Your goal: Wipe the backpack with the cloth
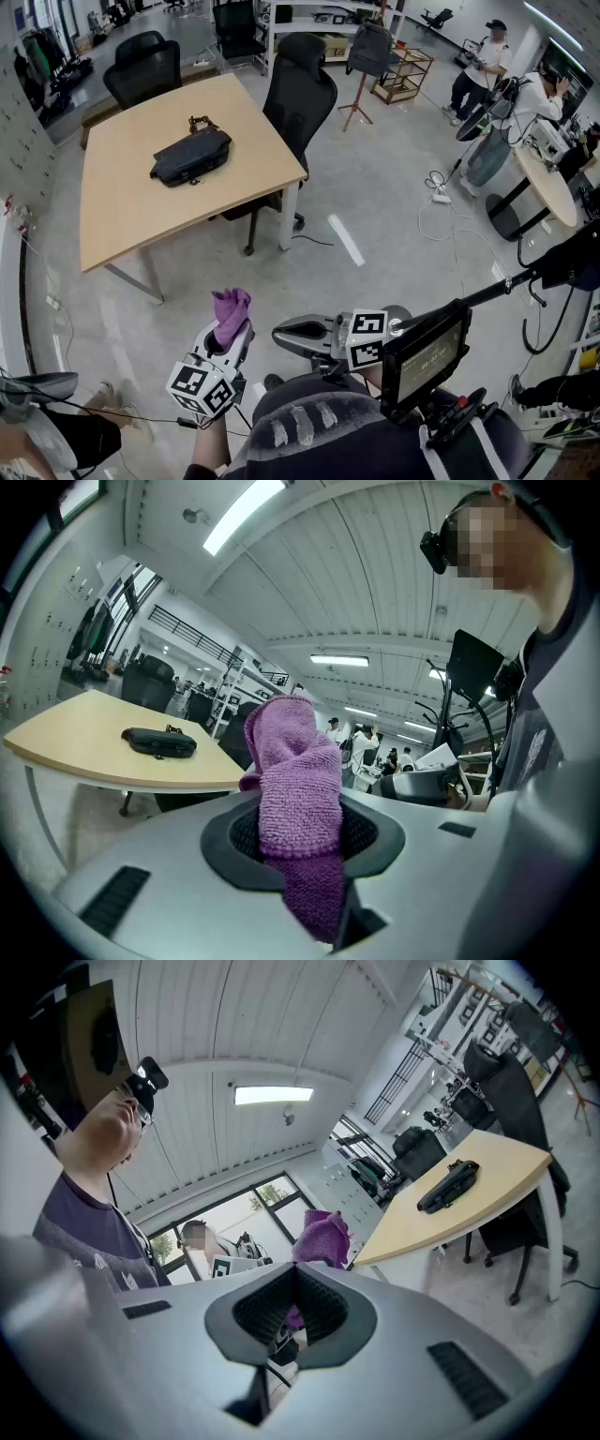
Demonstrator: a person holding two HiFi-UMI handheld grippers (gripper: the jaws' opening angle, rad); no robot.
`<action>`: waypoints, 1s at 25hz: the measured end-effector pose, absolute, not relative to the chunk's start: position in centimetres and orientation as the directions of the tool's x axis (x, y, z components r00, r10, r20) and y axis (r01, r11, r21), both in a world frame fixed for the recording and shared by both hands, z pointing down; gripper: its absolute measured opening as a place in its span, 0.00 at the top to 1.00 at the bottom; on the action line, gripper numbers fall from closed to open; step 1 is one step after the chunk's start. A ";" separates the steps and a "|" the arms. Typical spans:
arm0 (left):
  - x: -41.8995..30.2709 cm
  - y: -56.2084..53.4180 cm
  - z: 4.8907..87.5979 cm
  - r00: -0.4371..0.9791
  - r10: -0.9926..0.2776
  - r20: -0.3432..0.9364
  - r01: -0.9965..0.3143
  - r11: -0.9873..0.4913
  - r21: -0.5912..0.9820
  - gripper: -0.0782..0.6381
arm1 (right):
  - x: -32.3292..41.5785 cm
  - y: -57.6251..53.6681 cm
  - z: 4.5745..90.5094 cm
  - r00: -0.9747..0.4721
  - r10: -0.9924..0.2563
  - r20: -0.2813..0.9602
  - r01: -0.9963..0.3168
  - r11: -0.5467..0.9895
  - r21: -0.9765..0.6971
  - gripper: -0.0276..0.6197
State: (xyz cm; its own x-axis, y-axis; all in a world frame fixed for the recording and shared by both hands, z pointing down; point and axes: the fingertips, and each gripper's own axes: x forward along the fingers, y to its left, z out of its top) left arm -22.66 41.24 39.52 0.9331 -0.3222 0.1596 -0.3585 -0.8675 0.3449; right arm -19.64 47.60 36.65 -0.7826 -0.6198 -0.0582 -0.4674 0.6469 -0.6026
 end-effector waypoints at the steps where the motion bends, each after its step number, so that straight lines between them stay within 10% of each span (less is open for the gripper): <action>1: -21.8 41.5 39.6 0.940 -0.299 0.166 -0.340 -0.875 0.346 0.72 | -19.0 47.8 36.5 -0.768 -0.637 -0.061 -0.475 0.632 -0.613 0.95; 25: -10.0 40.0 36.3 0.919 -0.359 0.162 -0.391 -0.885 0.252 0.72 | -7.9 46.5 36.0 -0.766 -0.631 -0.123 -0.471 0.681 -0.561 0.95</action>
